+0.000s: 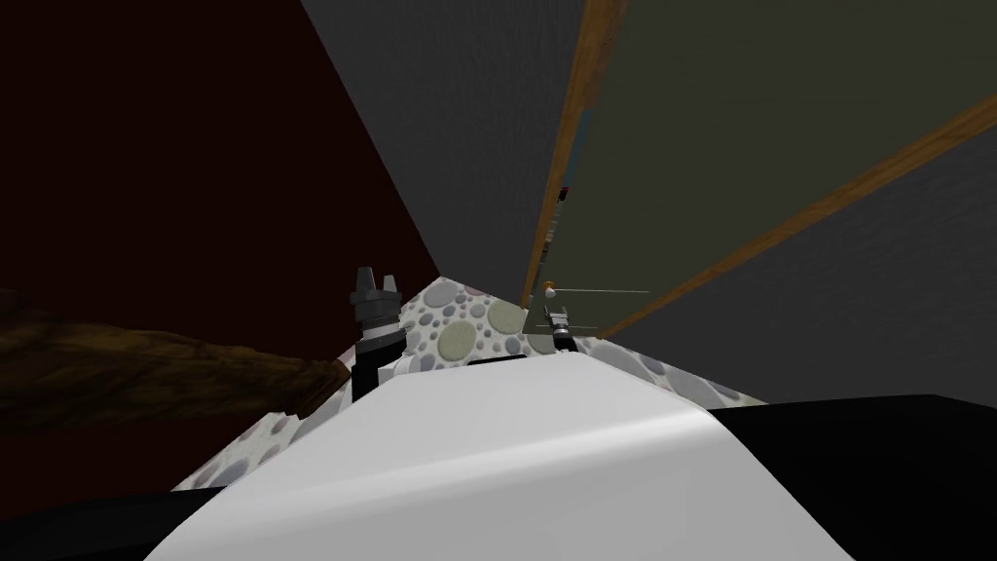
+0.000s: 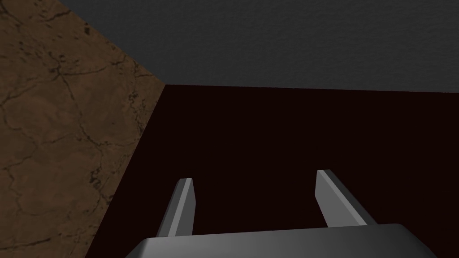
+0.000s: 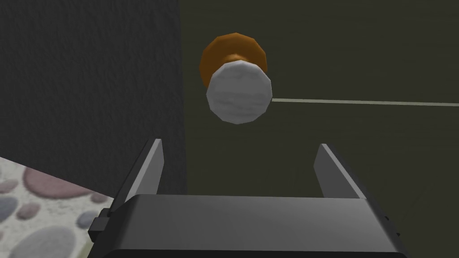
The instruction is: Pull the door open
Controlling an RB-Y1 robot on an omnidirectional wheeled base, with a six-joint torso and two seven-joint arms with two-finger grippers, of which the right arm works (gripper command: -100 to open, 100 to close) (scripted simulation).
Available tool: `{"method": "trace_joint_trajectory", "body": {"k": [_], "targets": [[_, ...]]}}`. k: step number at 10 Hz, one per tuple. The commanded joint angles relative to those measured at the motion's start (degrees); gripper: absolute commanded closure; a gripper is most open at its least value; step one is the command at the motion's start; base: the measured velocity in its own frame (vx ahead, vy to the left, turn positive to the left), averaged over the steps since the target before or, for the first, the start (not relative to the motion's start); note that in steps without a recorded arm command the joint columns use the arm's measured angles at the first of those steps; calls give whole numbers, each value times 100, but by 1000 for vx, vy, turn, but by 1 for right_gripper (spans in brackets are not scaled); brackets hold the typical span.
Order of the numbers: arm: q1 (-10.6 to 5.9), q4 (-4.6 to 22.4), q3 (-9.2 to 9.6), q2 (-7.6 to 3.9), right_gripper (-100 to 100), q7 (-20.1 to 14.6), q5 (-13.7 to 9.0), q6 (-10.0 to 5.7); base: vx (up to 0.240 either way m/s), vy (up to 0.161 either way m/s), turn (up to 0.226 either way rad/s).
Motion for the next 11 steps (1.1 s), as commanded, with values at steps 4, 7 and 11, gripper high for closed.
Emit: {"method": "trace_joint_trajectory", "body": {"k": [4,7,11], "targets": [[69,220,-171,-272,-100,-279,-124,-177,188,-1,130],[96,209,-192,-307,100,-297,-139,-178,101,-4,41],[96,209,-192,-307,100,-297,-139,-178,-26,-3,2]]}}
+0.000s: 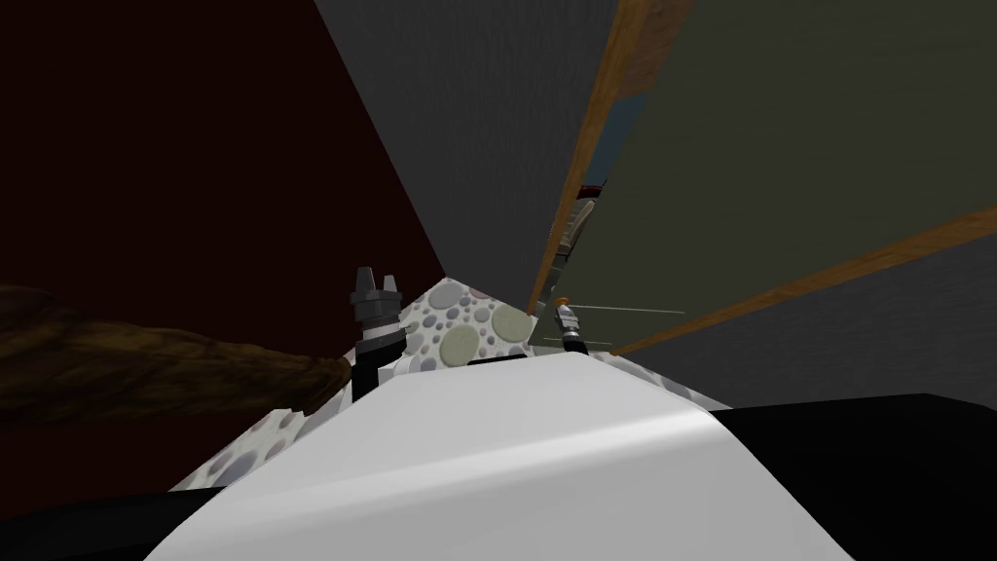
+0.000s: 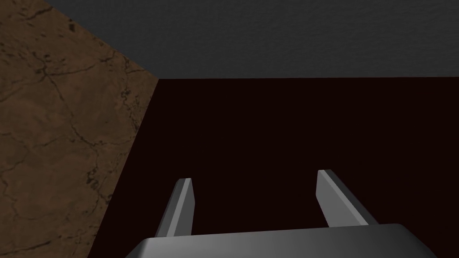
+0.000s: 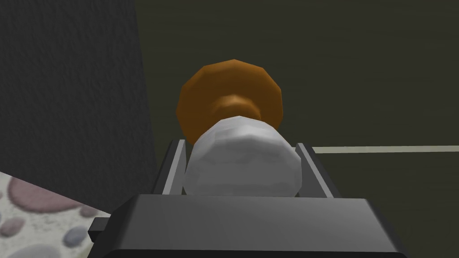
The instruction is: Pull the door open
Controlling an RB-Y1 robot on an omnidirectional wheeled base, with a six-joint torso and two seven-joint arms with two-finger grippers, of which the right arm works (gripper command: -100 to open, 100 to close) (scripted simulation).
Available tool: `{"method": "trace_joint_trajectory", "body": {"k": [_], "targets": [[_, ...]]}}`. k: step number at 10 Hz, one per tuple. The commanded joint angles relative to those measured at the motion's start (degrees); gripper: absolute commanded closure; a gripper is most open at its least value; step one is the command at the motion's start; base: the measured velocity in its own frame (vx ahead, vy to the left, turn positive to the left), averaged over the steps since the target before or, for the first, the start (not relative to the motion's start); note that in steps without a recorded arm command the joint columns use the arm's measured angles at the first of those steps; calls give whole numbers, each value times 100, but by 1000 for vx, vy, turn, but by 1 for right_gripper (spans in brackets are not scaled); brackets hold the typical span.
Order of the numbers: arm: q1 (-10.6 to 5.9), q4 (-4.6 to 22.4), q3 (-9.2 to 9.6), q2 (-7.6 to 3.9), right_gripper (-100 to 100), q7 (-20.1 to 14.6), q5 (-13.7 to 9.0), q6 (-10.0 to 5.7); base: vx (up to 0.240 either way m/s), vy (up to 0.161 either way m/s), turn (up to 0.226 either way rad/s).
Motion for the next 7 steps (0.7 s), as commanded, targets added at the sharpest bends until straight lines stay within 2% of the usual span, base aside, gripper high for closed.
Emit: {"method": "trace_joint_trajectory", "body": {"k": [1,2,3,7], "targets": [[-10,-15,14,16,100,-2,5,-14,0,0,0],[78,4,118,-125,100,-186,58,-103,-156,-36,174],[95,5,146,-155,100,-229,72,-127,-208,-62,178],[279,10,439,-468,100,-685,217,-387,-237,-50,169]]}}
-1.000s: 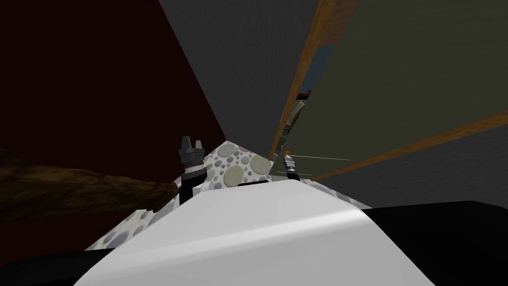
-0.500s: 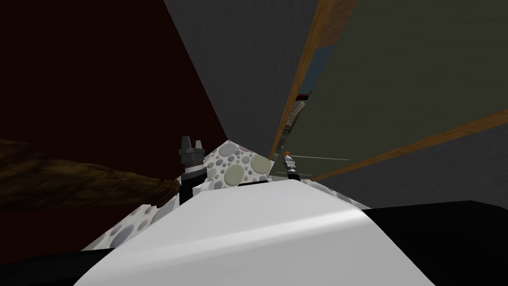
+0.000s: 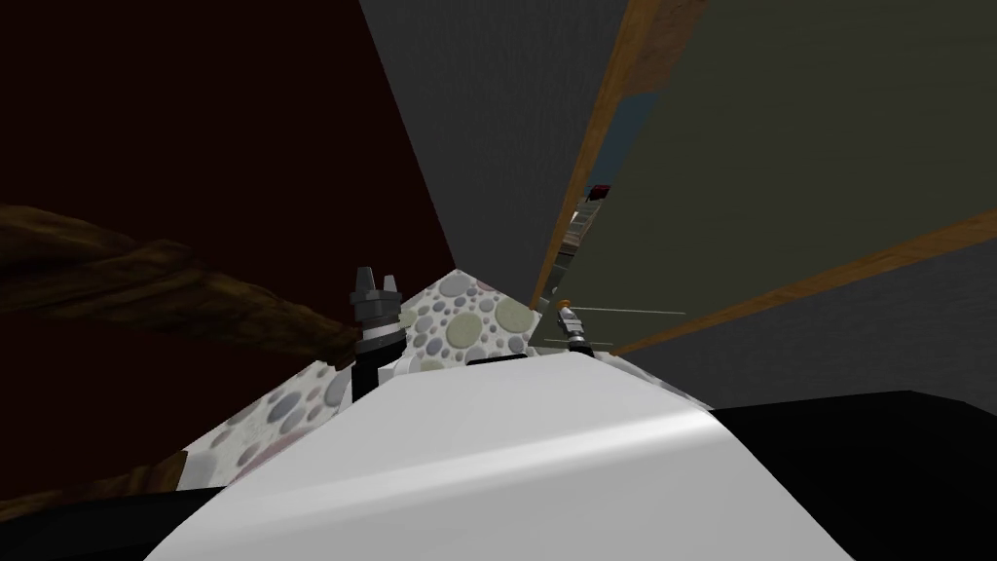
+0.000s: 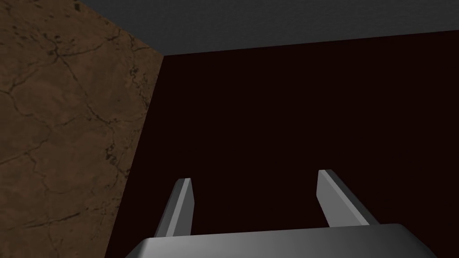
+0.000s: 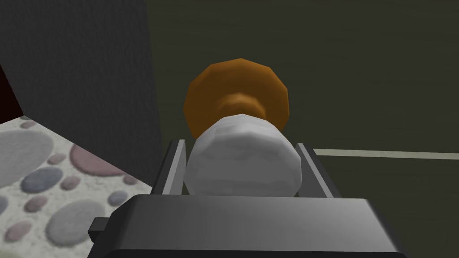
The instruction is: Pull the door open
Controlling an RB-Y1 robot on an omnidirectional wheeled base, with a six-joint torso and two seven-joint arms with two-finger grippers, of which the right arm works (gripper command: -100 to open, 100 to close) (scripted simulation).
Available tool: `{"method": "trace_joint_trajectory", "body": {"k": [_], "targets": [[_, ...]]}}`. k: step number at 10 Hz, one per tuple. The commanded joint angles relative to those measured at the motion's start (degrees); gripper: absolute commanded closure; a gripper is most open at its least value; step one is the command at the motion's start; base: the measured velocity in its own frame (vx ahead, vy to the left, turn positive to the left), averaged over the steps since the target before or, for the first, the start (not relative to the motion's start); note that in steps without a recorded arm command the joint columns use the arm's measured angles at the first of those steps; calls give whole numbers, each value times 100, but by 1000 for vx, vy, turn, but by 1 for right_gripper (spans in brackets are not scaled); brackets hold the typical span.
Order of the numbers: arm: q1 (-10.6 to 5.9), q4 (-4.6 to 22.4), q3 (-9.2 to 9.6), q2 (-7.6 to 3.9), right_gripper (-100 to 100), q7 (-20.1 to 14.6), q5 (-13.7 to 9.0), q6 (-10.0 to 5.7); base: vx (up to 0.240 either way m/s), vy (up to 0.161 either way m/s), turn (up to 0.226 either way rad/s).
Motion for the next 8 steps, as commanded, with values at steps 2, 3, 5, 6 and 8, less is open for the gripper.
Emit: {"method": "trace_joint_trajectory", "body": {"k": [2,3,5,6,8], "targets": [[98,-16,167,-159,100,-256,83,-154,-217,-44,145],[138,-15,231,-228,100,-355,115,-210,-179,-53,123],[207,18,282,-263,100,-405,147,-262,-123,-26,89],[238,31,321,-309,100,-465,173,-333,-245,-51,155],[309,62,410,-413,100,-602,232,-493,-208,-50,129]]}}
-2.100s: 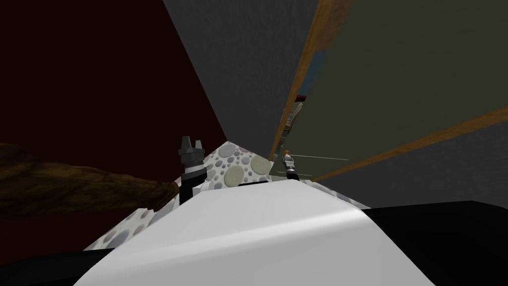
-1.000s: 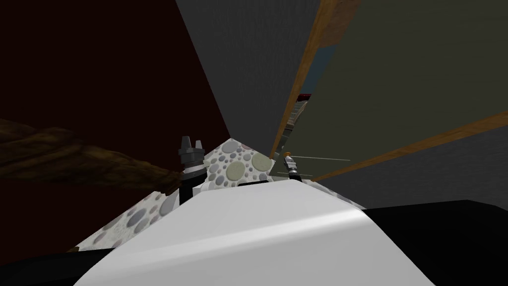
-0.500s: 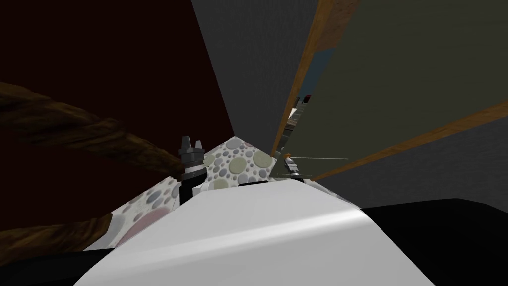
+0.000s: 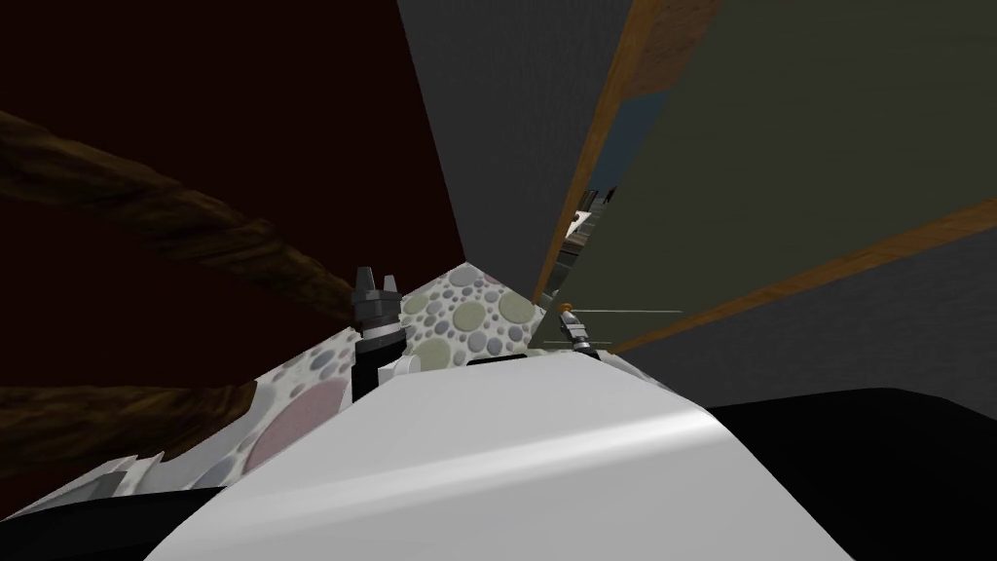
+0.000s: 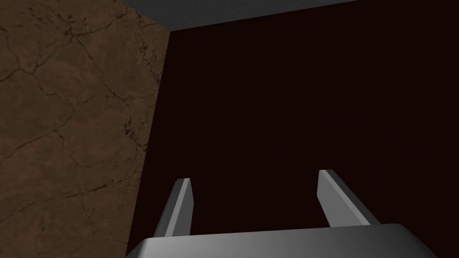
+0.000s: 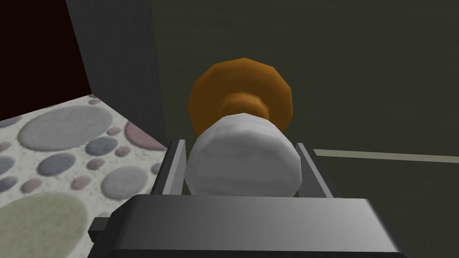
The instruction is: Pull the door open
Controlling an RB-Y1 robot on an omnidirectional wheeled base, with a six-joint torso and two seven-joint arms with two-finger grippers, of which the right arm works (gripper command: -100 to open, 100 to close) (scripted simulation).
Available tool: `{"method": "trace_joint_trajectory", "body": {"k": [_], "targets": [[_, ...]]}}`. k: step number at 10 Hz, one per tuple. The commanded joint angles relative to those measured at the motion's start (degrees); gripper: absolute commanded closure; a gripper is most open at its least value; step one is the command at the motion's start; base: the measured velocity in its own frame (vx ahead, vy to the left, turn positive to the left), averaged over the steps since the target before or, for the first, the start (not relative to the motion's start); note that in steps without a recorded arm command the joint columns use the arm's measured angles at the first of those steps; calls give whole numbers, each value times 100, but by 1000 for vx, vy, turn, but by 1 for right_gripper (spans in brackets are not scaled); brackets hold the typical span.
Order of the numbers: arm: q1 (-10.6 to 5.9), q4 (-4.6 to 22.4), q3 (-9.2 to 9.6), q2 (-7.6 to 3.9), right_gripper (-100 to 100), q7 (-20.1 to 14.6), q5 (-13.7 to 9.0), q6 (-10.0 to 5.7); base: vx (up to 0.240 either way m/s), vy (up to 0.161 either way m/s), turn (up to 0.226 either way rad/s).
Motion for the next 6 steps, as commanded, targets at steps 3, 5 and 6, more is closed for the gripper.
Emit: {"method": "trace_joint_trajectory", "body": {"k": [3,5,6], "targets": [[140,56,163,-183,100,-255,106,-303,-211,-44,121],[199,82,237,-270,100,-369,155,-436,-186,-43,90],[189,69,223,-230,100,-313,145,-360,-82,-17,22]]}}
